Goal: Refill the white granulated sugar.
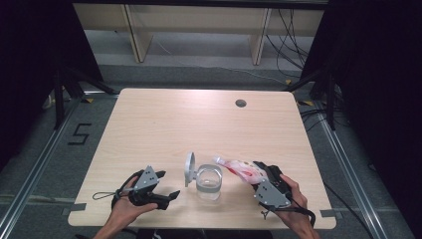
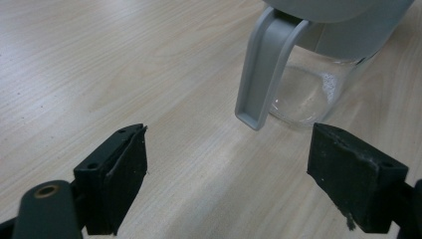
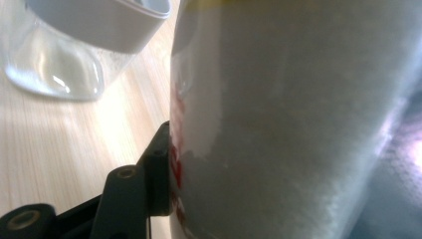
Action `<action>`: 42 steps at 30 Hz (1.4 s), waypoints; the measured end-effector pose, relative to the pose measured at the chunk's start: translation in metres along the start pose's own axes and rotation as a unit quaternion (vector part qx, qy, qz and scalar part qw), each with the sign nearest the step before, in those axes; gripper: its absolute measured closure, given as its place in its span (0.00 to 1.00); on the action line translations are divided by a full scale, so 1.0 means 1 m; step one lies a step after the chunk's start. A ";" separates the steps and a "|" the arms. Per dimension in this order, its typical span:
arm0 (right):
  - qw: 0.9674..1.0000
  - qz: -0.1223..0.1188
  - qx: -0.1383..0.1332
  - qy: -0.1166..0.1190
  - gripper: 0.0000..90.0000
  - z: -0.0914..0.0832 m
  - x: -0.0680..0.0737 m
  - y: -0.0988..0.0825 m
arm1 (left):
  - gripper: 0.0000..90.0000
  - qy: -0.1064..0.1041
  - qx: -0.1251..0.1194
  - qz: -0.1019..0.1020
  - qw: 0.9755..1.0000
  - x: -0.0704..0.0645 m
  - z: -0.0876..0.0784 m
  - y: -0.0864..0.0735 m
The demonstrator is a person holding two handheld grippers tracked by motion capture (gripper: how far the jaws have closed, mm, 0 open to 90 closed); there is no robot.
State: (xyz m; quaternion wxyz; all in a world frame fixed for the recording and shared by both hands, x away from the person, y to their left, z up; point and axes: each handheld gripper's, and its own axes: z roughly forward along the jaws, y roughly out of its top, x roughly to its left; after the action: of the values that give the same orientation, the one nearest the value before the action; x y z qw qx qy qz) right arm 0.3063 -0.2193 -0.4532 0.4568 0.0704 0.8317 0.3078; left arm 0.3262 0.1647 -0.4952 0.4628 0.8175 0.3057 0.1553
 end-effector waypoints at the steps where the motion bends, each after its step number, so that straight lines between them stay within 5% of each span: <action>1: 0.998 -0.058 0.011 -0.012 0.52 -0.003 0.001 0.006 | 0.17 0.000 0.001 -0.001 1.000 0.000 0.001 0.000; 6: 0.995 -0.097 0.031 -0.026 0.52 -0.005 0.006 0.011 | 0.17 0.002 0.003 -0.002 1.000 -0.001 0.000 0.000; 12: 0.986 -0.149 0.054 -0.041 0.52 -0.006 0.009 0.014 | 0.17 0.003 0.005 0.007 1.000 0.000 0.000 0.000; 13: 0.983 -0.169 0.060 -0.044 0.52 -0.006 0.010 0.015 | 0.17 0.002 0.003 0.003 1.000 0.000 0.000 0.000; 14: 0.982 -0.169 0.065 -0.045 0.52 -0.006 0.012 0.014 | 0.17 0.002 0.006 0.000 1.000 -0.001 0.000 0.000; 15: 0.974 -0.209 0.067 -0.049 0.52 -0.006 0.009 0.017 | 0.17 0.003 0.007 0.002 1.000 -0.001 0.000 0.000; 16: 0.977 -0.193 0.073 -0.049 0.52 -0.006 0.012 0.016 | 0.17 0.002 0.006 0.002 1.000 -0.001 0.001 0.000; 17: 0.967 -0.241 0.068 -0.048 0.52 -0.006 0.008 0.019 | 0.17 0.002 0.006 0.002 1.000 -0.001 0.001 0.000; 18: 0.975 -0.203 0.076 -0.048 0.52 -0.006 0.013 0.017 | 0.17 0.003 0.006 0.001 1.000 -0.001 0.001 0.000; 20: 0.974 -0.206 0.077 -0.051 0.52 -0.008 0.013 0.018 | 0.17 0.004 0.007 -0.001 1.000 -0.001 0.001 0.000; 21: 0.961 -0.263 0.072 -0.057 0.52 -0.009 0.010 0.023 | 0.17 0.002 0.006 -0.001 1.000 -0.001 0.001 -0.001; 24: 0.960 -0.257 0.086 -0.065 0.52 -0.009 0.014 0.022 | 0.17 0.002 0.010 0.004 1.000 0.000 0.001 -0.001; 25: 0.957 -0.269 0.091 -0.066 0.52 -0.009 0.013 0.024 | 0.17 0.000 0.008 0.001 1.000 -0.001 0.001 -0.001; 26: 0.949 -0.296 0.087 -0.065 0.52 -0.009 0.011 0.026 | 0.17 0.000 0.008 0.001 1.000 -0.001 0.001 -0.001; 27: 0.953 -0.282 0.089 -0.069 0.52 -0.009 0.013 0.025 | 0.17 0.001 0.007 -0.001 1.000 -0.001 0.002 -0.001; 28: 0.953 -0.282 0.089 -0.069 0.52 -0.009 0.013 0.025 | 0.17 0.001 0.007 -0.001 1.000 -0.001 0.002 -0.001; 29: 0.947 -0.296 0.101 -0.070 0.53 -0.010 0.015 0.026 | 0.17 0.004 0.007 0.003 1.000 -0.001 0.002 -0.001; 30: 0.947 -0.296 0.101 -0.070 0.53 -0.010 0.015 0.026 | 0.17 0.004 0.007 0.003 1.000 -0.001 0.002 -0.001; 32: 0.942 -0.312 0.103 -0.074 0.53 -0.010 0.014 0.030 | 0.17 0.004 0.005 0.003 1.000 -0.001 0.002 -0.001; 33: 0.936 -0.330 0.099 -0.076 0.53 -0.009 0.014 0.032 | 0.17 0.004 0.005 0.004 1.000 -0.001 0.002 -0.001; 34: 0.936 -0.330 0.099 -0.076 0.53 -0.009 0.014 0.032 | 0.17 0.004 0.005 0.004 1.000 -0.001 0.002 -0.001; 35: 0.930 -0.346 0.096 -0.077 0.53 -0.009 0.013 0.034 | 0.17 0.005 0.010 0.014 1.000 0.000 0.002 0.000; 38: 0.929 -0.346 0.106 -0.079 0.53 -0.010 0.015 0.034 | 0.17 0.005 0.010 0.013 1.000 0.000 0.002 0.000; 39: 0.923 -0.362 0.104 -0.084 0.53 -0.010 0.014 0.036 | 0.17 0.007 0.010 0.004 1.000 -0.001 0.002 -0.001; 42: 0.918 -0.373 0.098 -0.089 0.53 -0.010 0.013 0.037 | 0.17 0.006 0.008 0.001 1.000 -0.001 0.002 -0.001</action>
State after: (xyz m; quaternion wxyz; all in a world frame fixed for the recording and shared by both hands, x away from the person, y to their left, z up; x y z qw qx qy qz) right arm 0.2851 -0.1885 -0.4371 0.6014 -0.1732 0.7796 0.0246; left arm 0.3261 0.1633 -0.4968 0.4542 0.8203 0.3094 0.1584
